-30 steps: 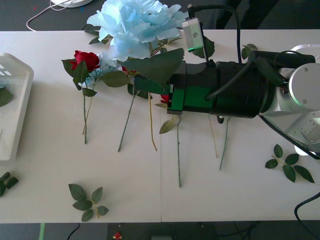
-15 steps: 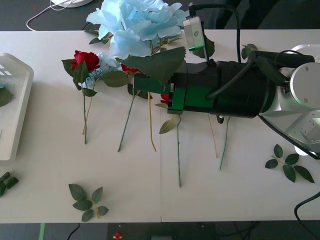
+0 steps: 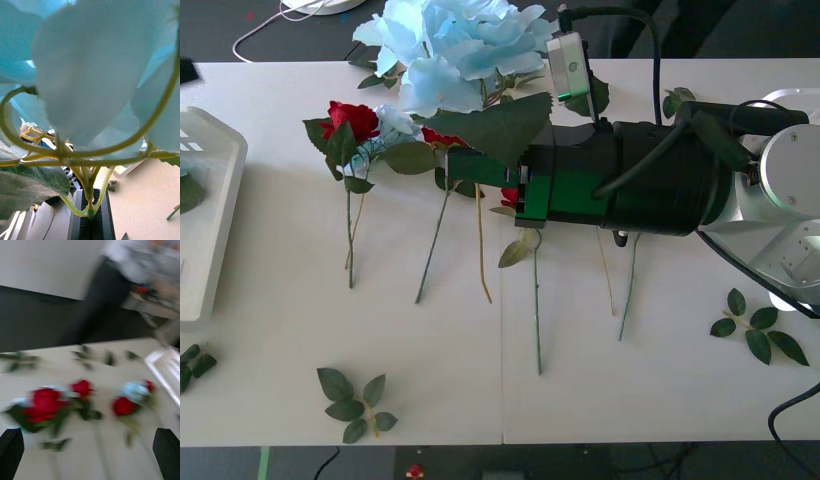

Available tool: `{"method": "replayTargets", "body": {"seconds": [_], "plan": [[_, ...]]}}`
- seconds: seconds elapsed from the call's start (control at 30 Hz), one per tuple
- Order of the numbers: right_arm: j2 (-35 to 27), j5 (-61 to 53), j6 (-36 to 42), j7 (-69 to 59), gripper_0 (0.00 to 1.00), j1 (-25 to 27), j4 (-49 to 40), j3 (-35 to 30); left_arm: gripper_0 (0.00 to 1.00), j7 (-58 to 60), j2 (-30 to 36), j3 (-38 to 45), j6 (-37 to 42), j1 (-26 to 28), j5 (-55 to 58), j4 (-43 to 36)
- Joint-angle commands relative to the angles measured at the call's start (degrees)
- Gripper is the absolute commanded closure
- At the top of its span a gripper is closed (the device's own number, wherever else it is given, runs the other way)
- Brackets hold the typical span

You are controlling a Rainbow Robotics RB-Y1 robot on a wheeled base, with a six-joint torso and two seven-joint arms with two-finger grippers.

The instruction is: Place the red flowers into the right box and the blue flowers into the left box. If a person shows an open palm, hand one flower to the person first, then continue sorting.

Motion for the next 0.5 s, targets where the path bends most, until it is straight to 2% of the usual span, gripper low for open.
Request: {"method": "replayTargets", "body": {"seconds": [0.03, 0.23, 0.5], "plan": [[1.5, -1.1, -0.4, 2.2, 1.0, -2.2, -0.6, 0.4, 0.0, -10.2, -3.5, -3.2, 5.7, -2.1, 7.1, -3.2], [1.5, -1.4, -0.4, 2.6, 1.0, -2.2, -0.6, 0.4, 0.0, -11.9, -7.3, -8.8, 13.1, -3.1, 12.3, -3.3], [1.5, -1.8, -0.4, 2.9, 1.0, -2.2, -0.6, 0.4, 0.0, -12.2, -11.7, -23.0, 11.5, -11.3, 13.1, -3.0]]}}
